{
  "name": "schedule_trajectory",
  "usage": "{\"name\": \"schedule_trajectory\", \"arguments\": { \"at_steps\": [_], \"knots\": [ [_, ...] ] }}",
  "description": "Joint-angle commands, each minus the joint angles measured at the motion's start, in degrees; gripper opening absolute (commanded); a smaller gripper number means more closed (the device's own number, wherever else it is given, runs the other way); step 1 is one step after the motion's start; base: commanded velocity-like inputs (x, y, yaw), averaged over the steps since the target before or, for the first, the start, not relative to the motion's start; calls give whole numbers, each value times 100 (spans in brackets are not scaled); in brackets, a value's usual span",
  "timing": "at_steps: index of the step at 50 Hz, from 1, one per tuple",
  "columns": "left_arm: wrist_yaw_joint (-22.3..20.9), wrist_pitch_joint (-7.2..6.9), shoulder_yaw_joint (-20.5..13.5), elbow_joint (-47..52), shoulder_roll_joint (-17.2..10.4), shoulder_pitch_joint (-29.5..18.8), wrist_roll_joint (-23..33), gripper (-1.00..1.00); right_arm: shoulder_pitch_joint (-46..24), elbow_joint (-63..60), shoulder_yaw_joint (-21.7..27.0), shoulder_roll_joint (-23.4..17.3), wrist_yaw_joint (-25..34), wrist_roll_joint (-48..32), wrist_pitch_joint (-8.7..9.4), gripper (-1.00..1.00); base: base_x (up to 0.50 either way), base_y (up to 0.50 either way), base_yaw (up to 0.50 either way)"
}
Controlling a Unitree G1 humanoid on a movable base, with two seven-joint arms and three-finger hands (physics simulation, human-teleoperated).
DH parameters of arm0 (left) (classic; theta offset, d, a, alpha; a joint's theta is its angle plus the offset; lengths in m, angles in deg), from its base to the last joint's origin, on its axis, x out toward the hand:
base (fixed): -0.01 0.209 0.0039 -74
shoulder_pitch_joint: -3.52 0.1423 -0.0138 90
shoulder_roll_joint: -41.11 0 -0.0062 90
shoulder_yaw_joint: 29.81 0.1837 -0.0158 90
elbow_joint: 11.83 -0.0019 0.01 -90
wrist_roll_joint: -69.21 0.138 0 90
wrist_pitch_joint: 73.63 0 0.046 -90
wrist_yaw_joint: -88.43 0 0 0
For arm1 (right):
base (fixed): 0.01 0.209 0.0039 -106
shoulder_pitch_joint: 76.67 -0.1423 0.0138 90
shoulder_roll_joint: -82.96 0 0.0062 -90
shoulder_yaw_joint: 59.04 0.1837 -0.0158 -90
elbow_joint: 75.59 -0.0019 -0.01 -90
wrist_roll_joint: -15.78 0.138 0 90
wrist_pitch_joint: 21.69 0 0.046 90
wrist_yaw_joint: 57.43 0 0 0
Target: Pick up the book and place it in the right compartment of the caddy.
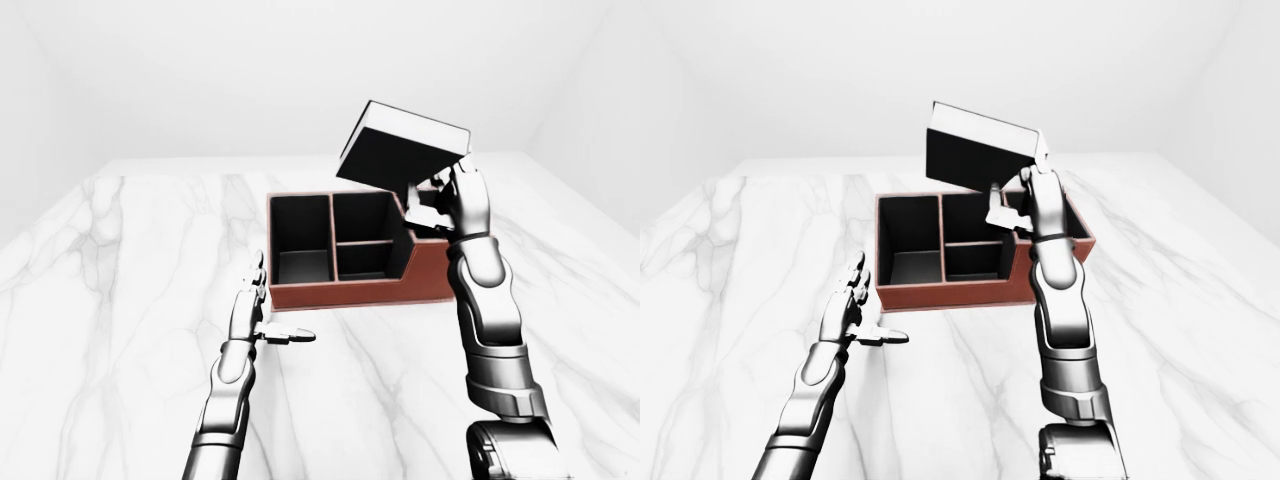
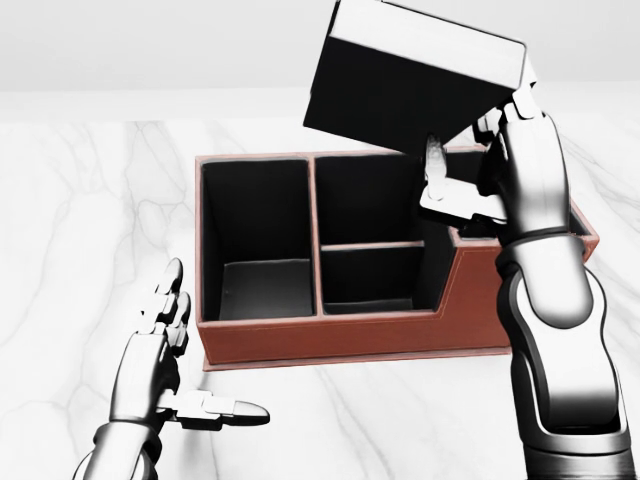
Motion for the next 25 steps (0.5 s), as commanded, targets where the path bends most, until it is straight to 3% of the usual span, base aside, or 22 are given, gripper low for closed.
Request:
{"name": "schedule_trajectory", "arguments": {
  "at_steps": [1, 25],
  "knots": [
    [-13, 0, -44, -255, 18, -56, -62, 100, -847, 436, 252, -347, -239, 512, 0, -100, 0, 0, 0],
    [-1, 0, -33, -209, 25, -48, -48, 100, -1843, 4283, 572, -1194, -548, 567, 0, -100, 0, 0, 0]
  ]
}}
